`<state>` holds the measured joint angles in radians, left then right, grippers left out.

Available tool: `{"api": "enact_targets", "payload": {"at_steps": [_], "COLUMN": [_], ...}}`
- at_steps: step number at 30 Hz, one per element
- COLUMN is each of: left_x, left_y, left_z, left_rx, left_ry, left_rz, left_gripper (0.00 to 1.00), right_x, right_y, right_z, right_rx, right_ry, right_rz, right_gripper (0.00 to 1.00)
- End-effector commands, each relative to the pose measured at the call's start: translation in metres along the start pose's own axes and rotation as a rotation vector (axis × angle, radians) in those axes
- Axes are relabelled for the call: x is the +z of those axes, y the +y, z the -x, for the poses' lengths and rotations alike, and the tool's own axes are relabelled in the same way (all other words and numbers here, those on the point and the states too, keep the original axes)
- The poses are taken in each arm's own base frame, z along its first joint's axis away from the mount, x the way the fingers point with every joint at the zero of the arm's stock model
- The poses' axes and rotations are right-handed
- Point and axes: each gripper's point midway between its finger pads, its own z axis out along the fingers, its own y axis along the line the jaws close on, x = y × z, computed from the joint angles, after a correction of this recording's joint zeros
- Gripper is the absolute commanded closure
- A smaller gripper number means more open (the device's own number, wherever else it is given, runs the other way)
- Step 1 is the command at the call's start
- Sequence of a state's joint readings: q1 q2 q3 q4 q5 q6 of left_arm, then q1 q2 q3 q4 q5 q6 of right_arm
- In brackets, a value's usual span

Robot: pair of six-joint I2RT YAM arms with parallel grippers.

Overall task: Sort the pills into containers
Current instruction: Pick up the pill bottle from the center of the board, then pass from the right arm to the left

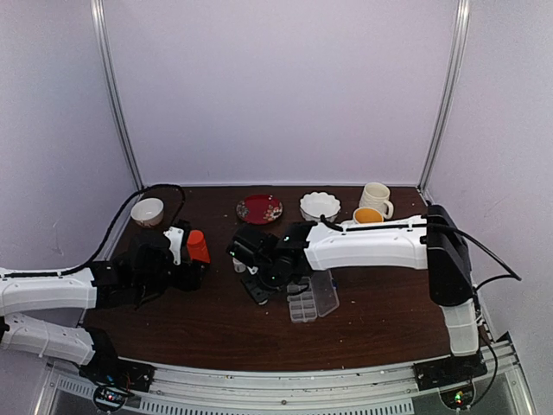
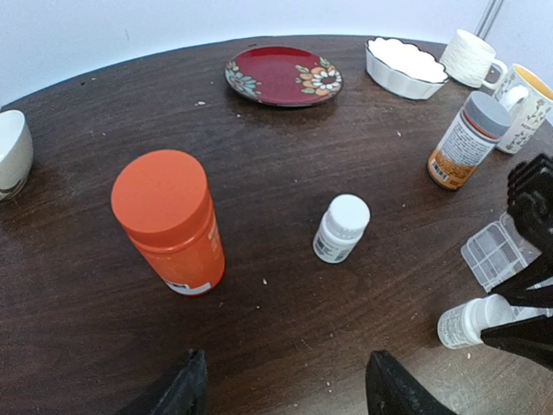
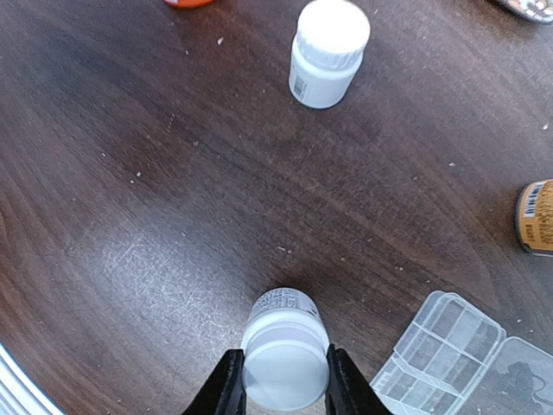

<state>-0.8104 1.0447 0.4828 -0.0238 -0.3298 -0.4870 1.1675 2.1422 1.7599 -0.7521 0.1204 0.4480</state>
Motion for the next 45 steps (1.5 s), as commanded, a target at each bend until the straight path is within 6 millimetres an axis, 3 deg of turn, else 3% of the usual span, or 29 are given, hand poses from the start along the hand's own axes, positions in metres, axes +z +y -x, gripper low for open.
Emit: {"api": "enact_targets", "payload": {"at_steps": [1, 11, 13, 14, 19, 25, 33, 41, 45], "left_x": [-0.004, -0.026, -0.035, -0.04, -0.069, -0.069, -0.071, -0.067, -0.063], "left_y": [-0.027, -0.072, -0.084, -0.09, -0.115, -0.132, -0.152, -0.152, -0.155], "left_z": [0.023, 0.057, 0.06, 0.062, 0.073, 0.081, 0.084, 0.089, 0.085], "left_rx": [0.038, 0.186, 0.247, 0.288, 0.55, 0.685, 0.756, 0.749, 0.757], "left_ry": [-0.06, -0.225, -0.305, -0.353, -0.604, -0.632, -0.679, -0.678, -0.647], "left_rz": [-0.138, -0.382, -0.461, -0.498, -0.607, -0.63, -0.708, -0.688, -0.706], "left_gripper": [0.34, 0.27, 0.05, 0.03, 0.02, 0.02, 0.18, 0.25, 0.39], "right_x": [-0.055, -0.13, -0.15, -0.155, -0.179, -0.19, -0.197, -0.2, -0.201], "right_y": [-0.004, -0.015, -0.017, -0.019, -0.018, -0.004, 0.005, 0.007, 0.007], "right_z": [0.035, 0.067, 0.075, 0.076, 0.078, 0.076, 0.074, 0.073, 0.073], "right_rx": [0.025, 0.144, 0.17, 0.179, 0.185, 0.148, 0.153, 0.15, 0.148], "right_ry": [-0.145, -0.367, -0.439, -0.458, -0.53, -0.537, -0.556, -0.558, -0.565], "right_rz": [0.014, 0.225, 0.282, 0.3, 0.381, 0.477, 0.552, 0.569, 0.573], "right_gripper": [0.74, 0.76, 0.77, 0.77, 0.77, 0.77, 0.77, 0.78, 0.78]}}
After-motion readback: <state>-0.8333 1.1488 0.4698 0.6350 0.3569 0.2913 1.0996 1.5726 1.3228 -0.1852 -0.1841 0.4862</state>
